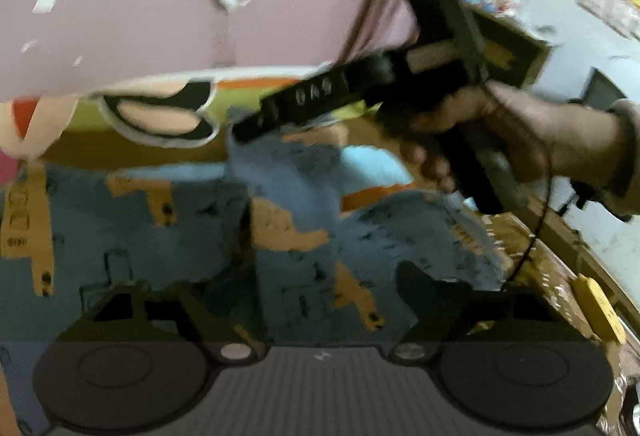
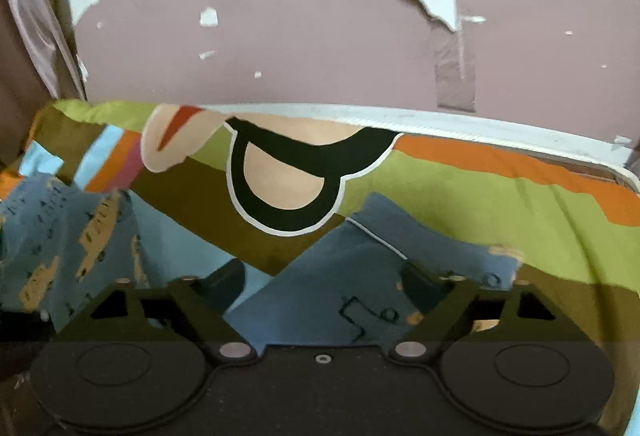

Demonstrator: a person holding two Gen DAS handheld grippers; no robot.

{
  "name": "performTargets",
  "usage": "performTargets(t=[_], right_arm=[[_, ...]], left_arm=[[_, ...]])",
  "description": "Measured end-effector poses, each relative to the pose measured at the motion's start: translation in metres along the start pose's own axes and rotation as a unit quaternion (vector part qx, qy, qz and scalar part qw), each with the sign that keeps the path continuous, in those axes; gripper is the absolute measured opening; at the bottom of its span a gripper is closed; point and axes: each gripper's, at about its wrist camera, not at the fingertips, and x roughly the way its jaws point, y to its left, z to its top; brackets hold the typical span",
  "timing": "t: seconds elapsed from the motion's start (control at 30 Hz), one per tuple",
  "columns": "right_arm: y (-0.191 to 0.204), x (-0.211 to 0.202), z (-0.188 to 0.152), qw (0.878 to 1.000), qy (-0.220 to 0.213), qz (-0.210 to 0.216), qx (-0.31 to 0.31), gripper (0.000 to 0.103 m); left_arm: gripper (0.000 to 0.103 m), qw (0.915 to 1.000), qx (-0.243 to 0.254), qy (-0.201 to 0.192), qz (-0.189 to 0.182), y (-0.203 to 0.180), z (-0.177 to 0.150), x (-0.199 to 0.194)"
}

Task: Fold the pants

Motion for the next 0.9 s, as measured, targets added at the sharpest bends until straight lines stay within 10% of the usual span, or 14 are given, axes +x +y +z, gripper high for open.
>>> performTargets(t=[0.4,0.5,0.6,0.9], right_arm=[[0.006,0.050,0.020,0.997,0.048,-0.052,0.040,0.051],[0.009,0.052,0.022,0.996,0.048,-0.070,0.033,0.026],[0.007,0.050,0.021,0.995,0.044,-0.084,0.035,0.002],[-0.012,-0.015,0.005,0.992,-0.057,-0.072,0.086,0.001]], left_arm=[[0.055,0.9942,-0.101,0.019,0.030,0.025,0.009,0.010],[0.052,0.9931,-0.109,0.028,0.032,0.024,0.012,0.011],[0.022,0.9934,-0.090,0.046,0.054,0.019,0.014,0.017],[0.001,0.9944,-0.067,0.044,0.069,0.008,0.022,0.011]])
